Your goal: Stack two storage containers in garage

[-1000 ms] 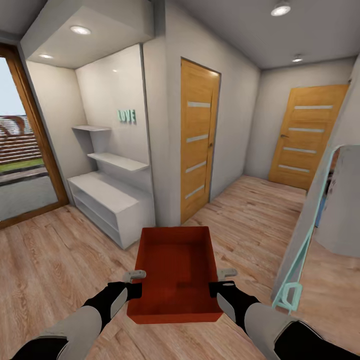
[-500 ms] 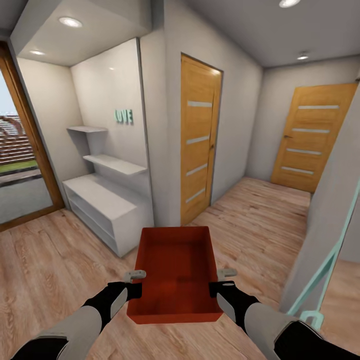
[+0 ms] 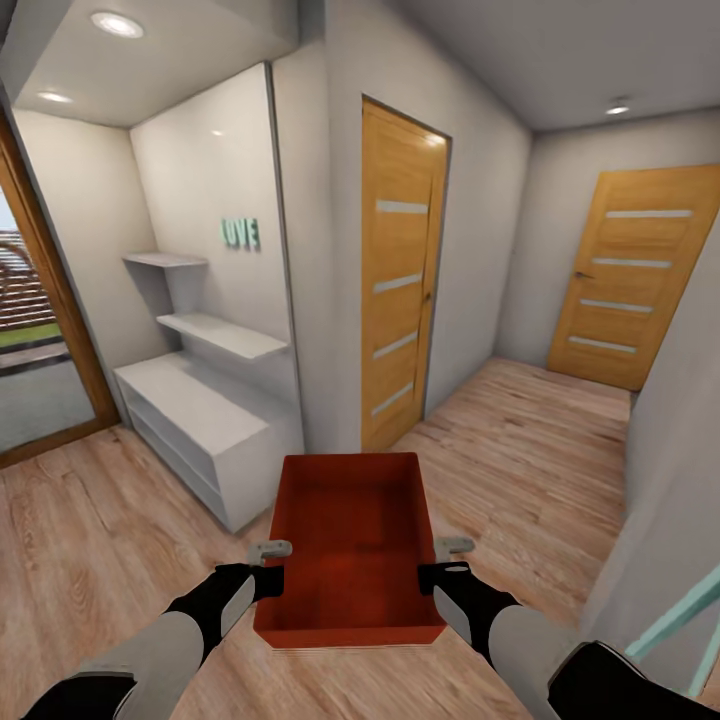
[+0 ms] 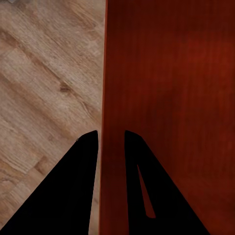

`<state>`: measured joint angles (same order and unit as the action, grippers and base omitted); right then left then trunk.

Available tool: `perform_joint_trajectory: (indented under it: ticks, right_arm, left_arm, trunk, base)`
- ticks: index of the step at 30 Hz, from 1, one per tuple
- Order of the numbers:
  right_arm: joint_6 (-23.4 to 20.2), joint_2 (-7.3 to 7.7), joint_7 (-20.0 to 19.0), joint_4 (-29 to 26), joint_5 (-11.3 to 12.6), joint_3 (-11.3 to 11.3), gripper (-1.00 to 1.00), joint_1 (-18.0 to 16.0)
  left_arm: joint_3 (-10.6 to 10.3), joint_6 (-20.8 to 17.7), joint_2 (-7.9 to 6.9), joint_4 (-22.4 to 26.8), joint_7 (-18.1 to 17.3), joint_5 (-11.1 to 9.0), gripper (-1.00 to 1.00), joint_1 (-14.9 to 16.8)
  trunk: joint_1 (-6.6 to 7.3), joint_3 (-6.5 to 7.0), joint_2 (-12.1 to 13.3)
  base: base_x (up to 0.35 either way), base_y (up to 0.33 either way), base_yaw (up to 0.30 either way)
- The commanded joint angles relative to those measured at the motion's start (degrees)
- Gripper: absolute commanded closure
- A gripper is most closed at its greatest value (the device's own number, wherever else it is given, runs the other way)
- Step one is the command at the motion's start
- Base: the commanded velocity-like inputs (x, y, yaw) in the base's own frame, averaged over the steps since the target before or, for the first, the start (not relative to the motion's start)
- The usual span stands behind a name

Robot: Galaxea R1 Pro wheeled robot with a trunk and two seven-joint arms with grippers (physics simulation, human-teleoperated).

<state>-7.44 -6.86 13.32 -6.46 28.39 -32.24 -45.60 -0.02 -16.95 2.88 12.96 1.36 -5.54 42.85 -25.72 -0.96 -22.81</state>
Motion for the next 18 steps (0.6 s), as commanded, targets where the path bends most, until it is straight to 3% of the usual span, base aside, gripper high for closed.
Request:
perform_joint_trajectory:
  ticks: [1, 6, 18]
  right_arm:
    - [-0.4, -0.09, -0.1, -0.1, 1.5, -1.9, 1.0, 0.0]
    - [-0.4, -0.12, 0.0, -0.1, 1.5, -1.9, 1.0, 0.0]
    - [-0.4, -0.17, 0.0, -0.1, 1.5, -1.9, 1.0, 0.0]
  left_arm:
    - [0.4, -0.4, 0.02, 0.2, 0.5, 1.3, 1.0, 0.0]
    - [0.4, -0.4, 0.02, 0.2, 0.5, 1.3, 1.0, 0.0]
    - [0.4, -0.4, 0.02, 0.2, 0.5, 1.3, 1.0, 0.0]
  trunk:
    - [-0.06, -0.1, -0.1]
    - [-0.06, -0.1, -0.1]
    - [-0.06, -0.1, -0.1]
  base:
    - [0.323, 0.0, 0.0]
    - [0.323, 0.0, -0.075]
    - [0.323, 0.0, -0.236]
